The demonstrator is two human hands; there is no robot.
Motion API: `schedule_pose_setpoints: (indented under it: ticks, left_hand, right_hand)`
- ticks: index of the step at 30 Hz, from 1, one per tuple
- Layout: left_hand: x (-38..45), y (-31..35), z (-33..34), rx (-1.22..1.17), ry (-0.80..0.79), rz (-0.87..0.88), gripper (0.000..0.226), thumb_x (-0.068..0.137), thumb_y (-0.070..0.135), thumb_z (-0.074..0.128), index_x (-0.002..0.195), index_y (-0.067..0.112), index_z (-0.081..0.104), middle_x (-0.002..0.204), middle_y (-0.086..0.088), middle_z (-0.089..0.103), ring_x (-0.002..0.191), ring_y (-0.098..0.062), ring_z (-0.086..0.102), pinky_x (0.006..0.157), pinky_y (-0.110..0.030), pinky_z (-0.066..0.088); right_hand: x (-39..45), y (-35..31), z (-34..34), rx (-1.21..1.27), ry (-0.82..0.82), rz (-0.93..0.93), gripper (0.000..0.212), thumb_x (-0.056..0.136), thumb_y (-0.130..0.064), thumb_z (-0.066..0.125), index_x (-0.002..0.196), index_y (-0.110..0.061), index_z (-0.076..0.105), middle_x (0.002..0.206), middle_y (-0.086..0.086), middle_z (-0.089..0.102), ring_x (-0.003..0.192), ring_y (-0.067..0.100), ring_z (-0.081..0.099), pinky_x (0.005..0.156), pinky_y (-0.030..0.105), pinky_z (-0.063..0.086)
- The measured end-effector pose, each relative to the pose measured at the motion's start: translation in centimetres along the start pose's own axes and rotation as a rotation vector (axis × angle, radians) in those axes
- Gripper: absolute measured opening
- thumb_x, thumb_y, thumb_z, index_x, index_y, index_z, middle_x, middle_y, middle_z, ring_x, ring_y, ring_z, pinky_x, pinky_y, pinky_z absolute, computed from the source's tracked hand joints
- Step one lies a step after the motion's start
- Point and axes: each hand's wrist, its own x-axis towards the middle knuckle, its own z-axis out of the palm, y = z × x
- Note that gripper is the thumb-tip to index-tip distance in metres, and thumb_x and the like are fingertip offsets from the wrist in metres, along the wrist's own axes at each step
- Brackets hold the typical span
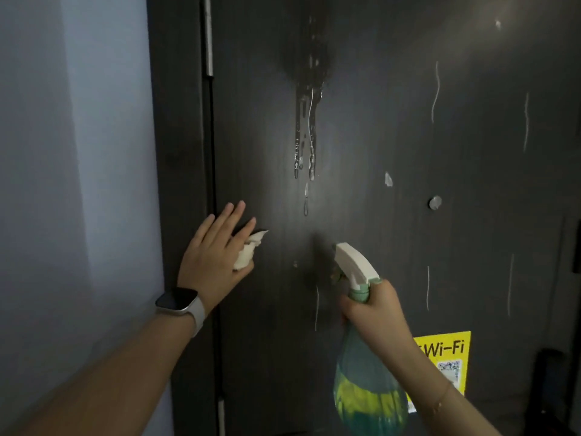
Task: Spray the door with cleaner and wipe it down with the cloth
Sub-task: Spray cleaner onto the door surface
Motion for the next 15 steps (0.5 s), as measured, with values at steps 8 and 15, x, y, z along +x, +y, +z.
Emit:
schedule_pose_setpoints:
  ticks: [8, 15]
  left_hand:
    - [-0.1, 0.2, 0.0, 0.001, 0.068, 0.0, 0.057, 0.089, 0.034, 0.05, 0.141, 0.011, 0.049, 0.157, -0.012, 0.03, 0.145, -0.026, 0.028, 0.12, -0.04, 0.018]
    - [0.0, 0.2, 0.0, 0.026, 0.058, -0.004, 0.056, 0.09, 0.036, 0.048, 0.141, 0.012, 0.048, 0.157, -0.012, 0.029, 0.145, -0.026, 0.027, 0.12, -0.036, 0.014]
  right_hand:
    - [-2.1, 3.1, 1.7, -0.04, -0.015, 0.048, 0.03, 0.078, 0.007, 0.061, 0.069, -0.02, 0.053, 0.045, -0.019, 0.053, 0.04, -0.001, 0.044, 0.042, 0.01, 0.033]
    - [-3.0, 3.8, 2.0, -0.074, -0.025, 0.085, 0.032, 0.074, 0.0, 0.061, 0.07, -0.03, 0.05, 0.051, -0.027, 0.056, 0.046, -0.006, 0.05, 0.045, 0.011, 0.037]
